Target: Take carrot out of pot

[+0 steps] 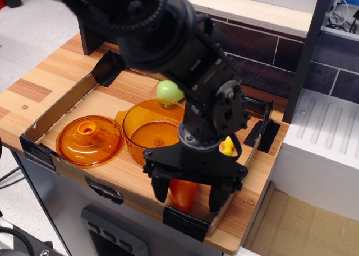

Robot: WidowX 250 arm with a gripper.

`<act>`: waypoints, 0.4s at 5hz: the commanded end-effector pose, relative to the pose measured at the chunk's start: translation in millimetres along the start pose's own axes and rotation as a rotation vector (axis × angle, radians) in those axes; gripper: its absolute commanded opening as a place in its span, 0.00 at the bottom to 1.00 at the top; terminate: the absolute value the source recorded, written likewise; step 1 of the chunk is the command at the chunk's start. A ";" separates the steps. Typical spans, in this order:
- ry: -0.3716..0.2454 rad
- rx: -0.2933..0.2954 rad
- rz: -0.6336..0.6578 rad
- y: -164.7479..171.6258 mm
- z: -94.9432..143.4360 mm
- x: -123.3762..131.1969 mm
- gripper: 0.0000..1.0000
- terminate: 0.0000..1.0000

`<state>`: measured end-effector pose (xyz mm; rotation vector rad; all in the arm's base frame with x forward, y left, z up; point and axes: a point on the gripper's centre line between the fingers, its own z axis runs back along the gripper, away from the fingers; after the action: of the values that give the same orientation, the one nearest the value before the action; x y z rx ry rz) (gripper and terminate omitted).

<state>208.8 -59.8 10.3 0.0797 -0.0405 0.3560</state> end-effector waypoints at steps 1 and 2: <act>-0.006 -0.065 0.018 2.8 34.7 12.5 1.00 0.00; 0.023 -0.105 0.054 12.2 65.1 16.1 1.00 0.00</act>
<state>209.8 -48.4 68.3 -0.0142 0.0029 0.4174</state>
